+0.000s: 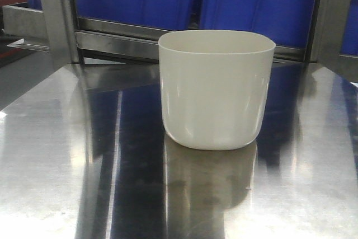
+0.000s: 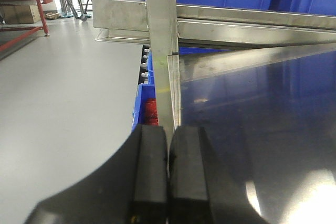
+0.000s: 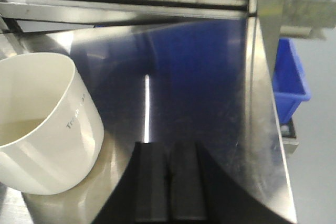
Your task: Move white bin to right shelf second layer
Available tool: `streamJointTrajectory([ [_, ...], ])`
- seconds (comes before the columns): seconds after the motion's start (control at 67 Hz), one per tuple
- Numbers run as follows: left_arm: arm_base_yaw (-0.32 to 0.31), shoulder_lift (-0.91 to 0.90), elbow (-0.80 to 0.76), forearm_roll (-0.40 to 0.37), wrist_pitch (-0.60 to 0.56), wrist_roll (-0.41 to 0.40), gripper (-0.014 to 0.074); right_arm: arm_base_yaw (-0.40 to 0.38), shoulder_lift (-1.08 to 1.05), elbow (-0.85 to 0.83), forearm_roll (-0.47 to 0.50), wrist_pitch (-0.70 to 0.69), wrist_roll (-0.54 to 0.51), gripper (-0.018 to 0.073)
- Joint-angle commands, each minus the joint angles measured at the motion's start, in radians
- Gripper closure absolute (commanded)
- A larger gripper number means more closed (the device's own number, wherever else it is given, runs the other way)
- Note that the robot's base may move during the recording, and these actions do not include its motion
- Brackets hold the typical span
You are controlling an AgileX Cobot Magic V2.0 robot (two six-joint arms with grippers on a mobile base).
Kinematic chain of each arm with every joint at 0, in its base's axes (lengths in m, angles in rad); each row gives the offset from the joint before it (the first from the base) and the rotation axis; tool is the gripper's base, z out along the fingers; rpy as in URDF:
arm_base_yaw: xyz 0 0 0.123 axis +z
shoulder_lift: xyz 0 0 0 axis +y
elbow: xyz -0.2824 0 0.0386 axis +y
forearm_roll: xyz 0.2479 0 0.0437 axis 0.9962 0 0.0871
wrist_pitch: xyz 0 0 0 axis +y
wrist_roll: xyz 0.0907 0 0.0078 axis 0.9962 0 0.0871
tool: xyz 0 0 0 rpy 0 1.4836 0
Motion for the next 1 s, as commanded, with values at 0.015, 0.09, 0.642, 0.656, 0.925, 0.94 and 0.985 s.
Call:
streamJointTrajectory([
  [0.015, -0.008, -0.014, 0.037, 0.0, -0.087, -0.005, 0.0512, -0.006, 0.042, -0.036, 0.037, -0.074, -0.008, 0.0503],
  [0.09, -0.008, -0.014, 0.037, 0.0, -0.087, -0.005, 0.0512, 0.011, 0.089, -0.04, 0.037, -0.04, -0.009, 0.0503],
  [0.642, -0.008, -0.014, 0.037, 0.0, -0.087, -0.005, 0.0512, 0.259, 0.59, -0.452, -0.221, 0.287, 0.313, 0.0101],
  [0.656, -0.008, -0.014, 0.037, 0.0, -0.087, -0.005, 0.0512, 0.265, 0.6, -0.469, -0.235, 0.3, 0.325, 0.0101],
  [0.925, -0.008, -0.014, 0.037, 0.0, -0.087, -0.005, 0.0512, 0.384, 0.793, -0.771, -0.415, 0.556, 0.635, 0.0101],
  [0.94, -0.008, -0.014, 0.037, 0.0, -0.087, -0.005, 0.0512, 0.39, 0.802, -0.785, -0.419, 0.564, 0.636, 0.0101],
  [0.985, -0.008, -0.014, 0.037, 0.0, -0.087, -0.005, 0.0512, 0.408, 0.826, -0.833, -0.431, 0.589, 0.636, 0.0101],
])
